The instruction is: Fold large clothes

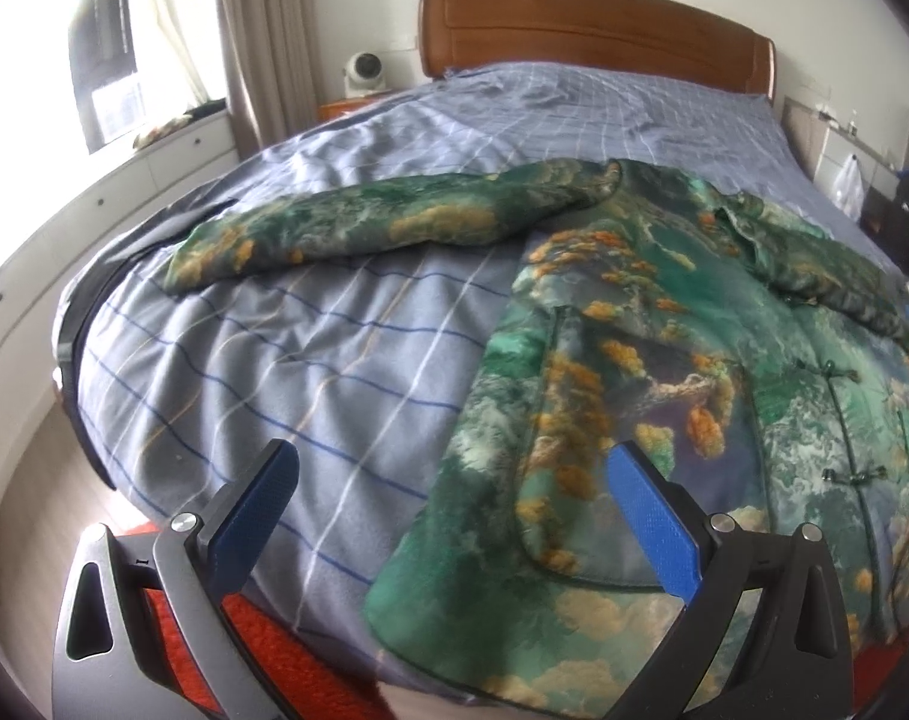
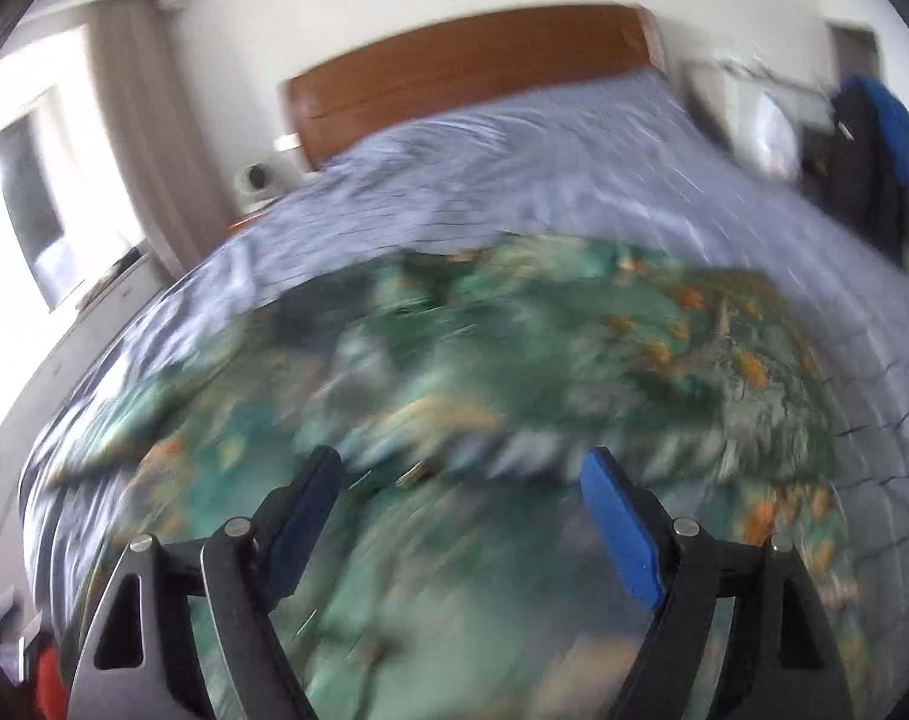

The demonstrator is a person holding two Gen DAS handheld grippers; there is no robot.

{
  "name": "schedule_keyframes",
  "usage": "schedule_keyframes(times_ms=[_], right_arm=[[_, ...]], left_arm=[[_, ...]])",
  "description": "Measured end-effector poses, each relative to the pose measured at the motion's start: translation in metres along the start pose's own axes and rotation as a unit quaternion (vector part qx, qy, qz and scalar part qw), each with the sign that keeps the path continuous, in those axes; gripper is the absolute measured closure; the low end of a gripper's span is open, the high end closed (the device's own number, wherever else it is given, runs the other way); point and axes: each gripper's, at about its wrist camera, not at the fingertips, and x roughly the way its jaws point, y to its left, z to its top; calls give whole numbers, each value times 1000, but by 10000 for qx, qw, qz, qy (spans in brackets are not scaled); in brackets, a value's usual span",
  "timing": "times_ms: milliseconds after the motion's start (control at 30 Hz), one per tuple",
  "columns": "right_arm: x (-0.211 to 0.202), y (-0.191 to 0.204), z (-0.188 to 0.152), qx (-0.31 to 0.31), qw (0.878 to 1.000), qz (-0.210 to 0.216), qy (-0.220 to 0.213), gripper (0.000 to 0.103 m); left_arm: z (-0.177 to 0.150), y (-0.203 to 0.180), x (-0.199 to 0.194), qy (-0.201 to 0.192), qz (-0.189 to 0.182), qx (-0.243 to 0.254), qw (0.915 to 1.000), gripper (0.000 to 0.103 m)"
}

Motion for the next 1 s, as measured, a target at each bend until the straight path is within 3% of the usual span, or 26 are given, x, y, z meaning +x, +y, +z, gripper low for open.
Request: schedule_keyframes(times_ms=[67, 267, 400, 533, 667, 1000], right_arm=[[-19, 22, -20, -413, 9990, -6, 145, 2], [-68, 58, -104, -1557, 9873, -151, 286, 0], [-98, 67, -134, -1680, 9855, -239, 94, 0], [-110, 72, -144, -1513, 9882, -207, 75, 0], [-112, 85, -151, -1804, 9834, -200, 19, 0], [-113, 91, -156, -1832, 9829, -174, -1, 0]], left_arm=[[1, -8, -1, -32, -61, 79, 9999, 0], [-1, -22, -6, -125, -51, 395, 9991, 0], [-1, -23, -7, -130, -71, 374, 9992, 0], [-1, -24, -10, -171, -79, 395, 9990, 0], [-2, -23, -13, -183, -27, 407, 9990, 0], [-2, -20, -12, -162, 8, 390, 9991, 0]])
